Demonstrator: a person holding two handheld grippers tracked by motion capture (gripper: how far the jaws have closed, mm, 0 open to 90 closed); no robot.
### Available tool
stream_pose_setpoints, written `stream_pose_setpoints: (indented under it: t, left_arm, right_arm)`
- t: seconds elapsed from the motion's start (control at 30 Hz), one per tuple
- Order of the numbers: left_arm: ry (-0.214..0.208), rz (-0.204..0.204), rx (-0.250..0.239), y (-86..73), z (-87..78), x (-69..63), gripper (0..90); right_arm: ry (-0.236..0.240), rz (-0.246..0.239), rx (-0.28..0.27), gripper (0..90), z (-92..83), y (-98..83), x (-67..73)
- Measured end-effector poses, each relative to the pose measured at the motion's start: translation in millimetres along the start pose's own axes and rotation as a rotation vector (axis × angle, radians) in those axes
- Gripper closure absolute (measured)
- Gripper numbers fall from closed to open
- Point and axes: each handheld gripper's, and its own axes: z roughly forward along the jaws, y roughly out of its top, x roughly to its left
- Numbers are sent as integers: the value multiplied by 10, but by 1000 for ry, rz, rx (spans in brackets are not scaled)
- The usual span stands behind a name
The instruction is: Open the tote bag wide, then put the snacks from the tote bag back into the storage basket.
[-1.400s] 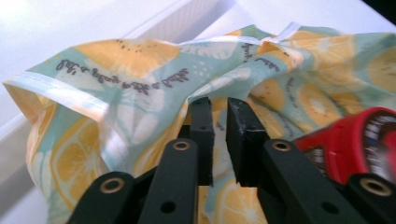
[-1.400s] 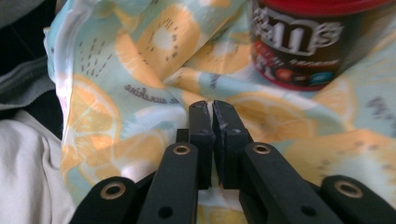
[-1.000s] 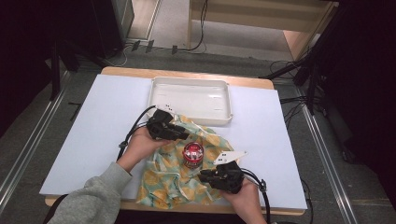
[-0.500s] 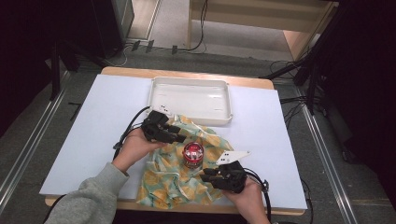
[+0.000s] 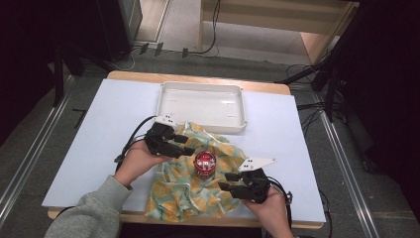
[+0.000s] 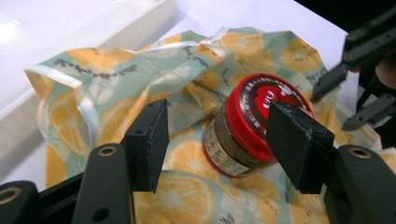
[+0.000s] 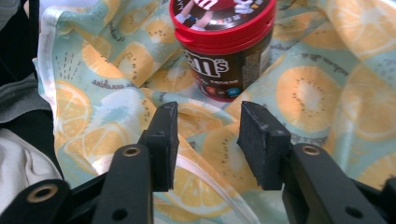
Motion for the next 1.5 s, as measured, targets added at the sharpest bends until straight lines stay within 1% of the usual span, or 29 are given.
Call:
stream_pose_setpoints:
  t: [0.1,0.13,0.2,0.23,0.3,0.33,0.4,0.43,0.5,0.57,0.7,0.77,0.87,0.9,0.97,1.03,1.1,1.13,1.27,1.37,1.4,1.43,1.5]
  left_arm:
    - [-5,6,4,-20,-5,-20,394]
    - [-10,15,3,-47,-9,-41,389]
    - [-12,18,2,-62,-11,-52,381]
    - [-21,26,-1,-92,-19,-72,366]
    - [-18,28,-5,-106,-22,-86,359]
    - [-21,37,-7,-128,-36,-104,358]
    - [-21,37,-9,-138,-39,-114,353]
    - [-28,37,-12,-161,-42,-129,350]
    - [-29,39,-14,-175,-41,-136,347]
    - [-36,44,-8,-199,-36,-157,345]
    - [-43,56,-8,-247,-20,-195,309]
    - [-48,61,-5,-269,-4,-211,298]
    - [-57,55,-4,-299,29,-232,291]
    - [-67,49,2,-305,41,-240,290]
    - [-73,56,1,-313,59,-261,283]
    - [-70,74,0,-322,82,-282,274]
    - [-72,68,-1,-330,111,-283,260]
    - [-81,63,7,-338,139,-273,246]
    - [-78,65,11,-351,173,-275,225]
    - [-85,73,5,-352,217,-270,219]
    - [-82,78,7,-351,243,-267,219]
    - [-77,78,7,-351,262,-266,219]
    - [-76,74,12,-347,301,-256,219]
  right_arm:
    - [-2,0,-2,550,-19,-4,-20]
    - [-3,7,-6,525,-36,-7,-44]
    - [-8,10,-4,522,-43,-9,-51]
    - [-12,18,-5,513,-60,-18,-73]
    - [-15,20,-9,507,-76,-25,-85]
    - [-18,19,-11,503,-84,-28,-91]
    - [-20,27,-12,499,-104,-33,-98]
    - [-23,26,-15,497,-110,-35,-108]
    - [-27,24,-16,495,-118,-36,-119]
    - [-32,33,-17,493,-138,-38,-136]
    - [-43,39,-14,490,-166,-46,-191]
    - [-43,38,-15,488,-167,-46,-200]
    - [-43,37,-15,484,-168,-42,-218]
    - [-42,37,-17,482,-162,-33,-228]
    - [-40,37,-17,481,-159,-30,-231]
    - [-37,40,-18,480,-152,-21,-236]
    - [-33,41,-15,480,-139,-12,-238]
    - [-31,41,-12,479,-126,-4,-238]
    - [-26,40,-11,472,-117,3,-240]
    - [-26,50,-13,465,-113,1,-249]
    - [-27,51,-13,465,-113,-1,-255]
    - [-24,60,-15,465,-109,-5,-263]
    - [-26,61,-13,465,-111,-8,-273]
